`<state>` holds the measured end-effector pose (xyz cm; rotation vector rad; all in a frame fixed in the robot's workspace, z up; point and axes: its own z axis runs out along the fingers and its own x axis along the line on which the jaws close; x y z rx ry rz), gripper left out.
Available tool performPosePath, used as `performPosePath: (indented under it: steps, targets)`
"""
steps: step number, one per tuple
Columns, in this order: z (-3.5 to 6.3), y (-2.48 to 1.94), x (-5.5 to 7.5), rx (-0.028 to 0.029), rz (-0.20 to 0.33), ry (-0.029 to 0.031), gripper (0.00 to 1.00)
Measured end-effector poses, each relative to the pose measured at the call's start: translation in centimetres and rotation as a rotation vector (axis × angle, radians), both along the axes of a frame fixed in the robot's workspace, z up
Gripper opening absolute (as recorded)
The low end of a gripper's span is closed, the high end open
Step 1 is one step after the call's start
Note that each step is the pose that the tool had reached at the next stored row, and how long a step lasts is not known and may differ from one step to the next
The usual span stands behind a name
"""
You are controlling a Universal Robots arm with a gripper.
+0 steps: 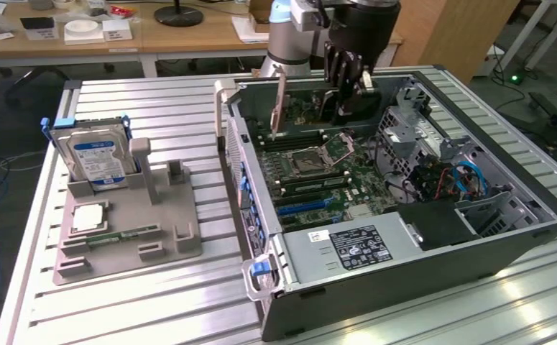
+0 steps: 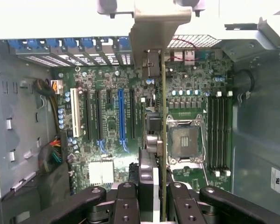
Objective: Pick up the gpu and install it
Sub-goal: 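Insert the gpu into the slot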
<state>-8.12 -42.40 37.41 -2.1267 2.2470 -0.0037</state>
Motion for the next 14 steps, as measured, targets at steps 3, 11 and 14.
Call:
performPosePath:
  steps: [3, 11, 14]
  targets:
    - [-0.09, -0.51, 0.0, 0.0002, 0.000, 0.0000, 0.28]
    - [-0.74, -1.06, -0.2, -0.0013, -0.002, 0.0000, 0.28]
    - [-1.30, -1.06, -0.3, -0.0011, -0.010, -0.0001, 0.28]
